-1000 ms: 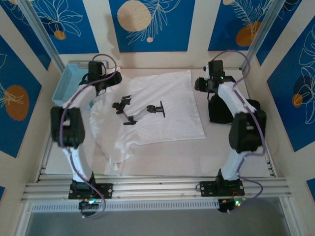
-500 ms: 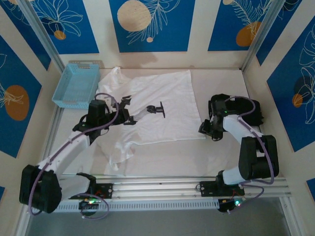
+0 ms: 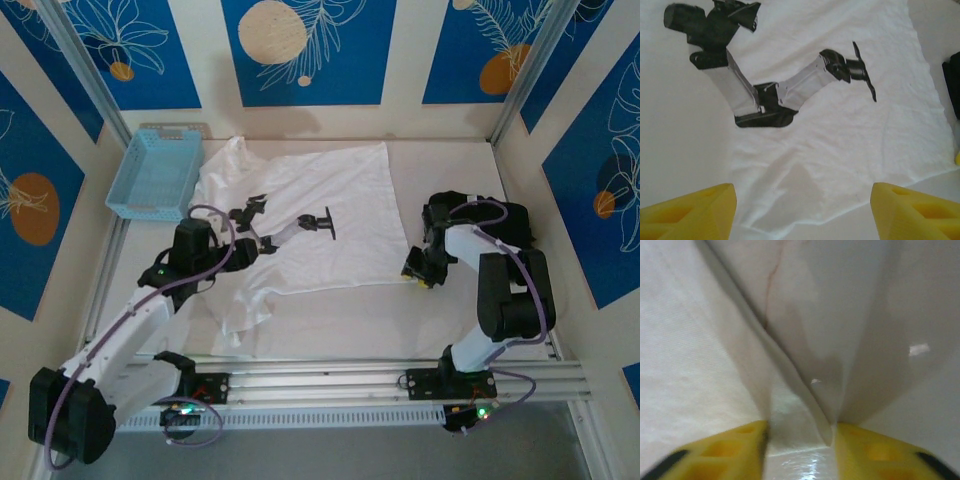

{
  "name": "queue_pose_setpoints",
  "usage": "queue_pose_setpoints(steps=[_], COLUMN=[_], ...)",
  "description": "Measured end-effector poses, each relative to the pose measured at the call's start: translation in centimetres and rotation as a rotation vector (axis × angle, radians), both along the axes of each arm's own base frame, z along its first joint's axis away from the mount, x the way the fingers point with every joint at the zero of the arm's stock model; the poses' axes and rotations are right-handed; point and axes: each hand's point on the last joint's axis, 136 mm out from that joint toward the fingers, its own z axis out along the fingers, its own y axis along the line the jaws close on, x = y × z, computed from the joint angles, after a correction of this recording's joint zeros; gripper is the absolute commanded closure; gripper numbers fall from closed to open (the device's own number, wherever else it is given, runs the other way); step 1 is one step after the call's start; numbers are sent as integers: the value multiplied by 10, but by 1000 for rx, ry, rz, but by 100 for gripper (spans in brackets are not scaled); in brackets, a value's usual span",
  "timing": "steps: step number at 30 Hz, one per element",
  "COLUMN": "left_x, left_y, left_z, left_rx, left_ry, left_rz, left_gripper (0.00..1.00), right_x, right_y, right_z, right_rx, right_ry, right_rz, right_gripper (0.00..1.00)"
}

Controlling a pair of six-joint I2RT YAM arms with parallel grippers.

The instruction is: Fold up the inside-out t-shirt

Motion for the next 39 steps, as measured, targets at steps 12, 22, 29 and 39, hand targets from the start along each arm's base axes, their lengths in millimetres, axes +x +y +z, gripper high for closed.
queue_pose_setpoints(steps=[12, 22, 29, 39], left_x=[-81, -152, -181, -168], left_y=[0, -25, -30, -33], left_z=[-57, -91, -120, -135], left_rx=[125, 209, 258, 263], left_ry=[191, 302, 359, 339], left_rz=[-64, -243, -312, -230], left_gripper=[30, 31, 37, 56], right_x=[44, 54, 57, 56], right_y=[-56, -49, -45, -41], right_z=[56, 66, 68, 75], right_rx=[-27, 24, 46, 65], right_ry=[-240, -293, -313, -342], right_rz=[-137, -114, -96, -79], right_gripper=[99, 99, 99, 99])
